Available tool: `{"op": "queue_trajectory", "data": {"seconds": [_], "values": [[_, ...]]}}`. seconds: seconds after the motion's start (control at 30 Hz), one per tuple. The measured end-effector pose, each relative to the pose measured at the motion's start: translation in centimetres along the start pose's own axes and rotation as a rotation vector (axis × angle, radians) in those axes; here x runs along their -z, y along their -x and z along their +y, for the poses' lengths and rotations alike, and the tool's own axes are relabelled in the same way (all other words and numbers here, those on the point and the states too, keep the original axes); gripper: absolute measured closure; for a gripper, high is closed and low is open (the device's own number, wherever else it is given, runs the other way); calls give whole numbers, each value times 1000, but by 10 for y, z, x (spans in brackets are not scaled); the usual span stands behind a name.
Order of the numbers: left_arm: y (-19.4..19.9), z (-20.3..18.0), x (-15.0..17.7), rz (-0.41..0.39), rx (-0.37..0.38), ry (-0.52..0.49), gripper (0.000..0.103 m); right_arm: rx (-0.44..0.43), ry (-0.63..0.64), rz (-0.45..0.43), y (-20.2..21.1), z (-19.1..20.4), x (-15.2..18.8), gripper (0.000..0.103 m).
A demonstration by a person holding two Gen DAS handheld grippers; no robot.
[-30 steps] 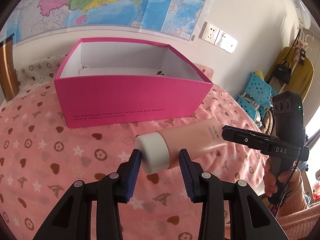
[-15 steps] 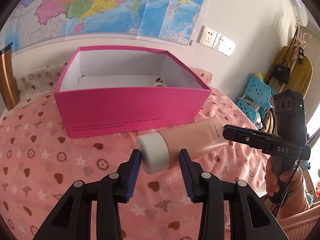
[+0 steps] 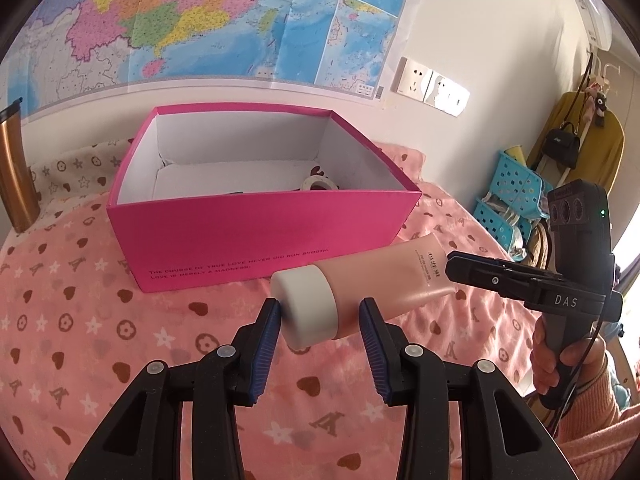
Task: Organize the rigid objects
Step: 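Carry the pink tube toward the magenta box with the right gripper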
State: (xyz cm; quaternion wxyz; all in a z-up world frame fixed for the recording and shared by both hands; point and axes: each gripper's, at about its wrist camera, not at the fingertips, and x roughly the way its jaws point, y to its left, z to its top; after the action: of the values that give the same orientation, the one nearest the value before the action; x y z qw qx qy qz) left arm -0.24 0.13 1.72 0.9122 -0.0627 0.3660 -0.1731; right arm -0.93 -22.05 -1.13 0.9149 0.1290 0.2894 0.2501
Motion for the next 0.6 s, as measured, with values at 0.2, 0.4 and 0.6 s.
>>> {"op": "queue_trajectory", "data": {"seconds": [0.2, 0.4, 0.6], "values": [[1, 2, -4, -11, -4, -4, 63, -1, 8, -7, 1, 1, -3, 45], [0, 1, -9, -19, -5, -11, 63, 0, 16, -27, 4, 2, -10, 45], [-1, 1, -14, -27, -2, -12, 63, 4, 22, -38, 7, 2, -15, 45]]}}
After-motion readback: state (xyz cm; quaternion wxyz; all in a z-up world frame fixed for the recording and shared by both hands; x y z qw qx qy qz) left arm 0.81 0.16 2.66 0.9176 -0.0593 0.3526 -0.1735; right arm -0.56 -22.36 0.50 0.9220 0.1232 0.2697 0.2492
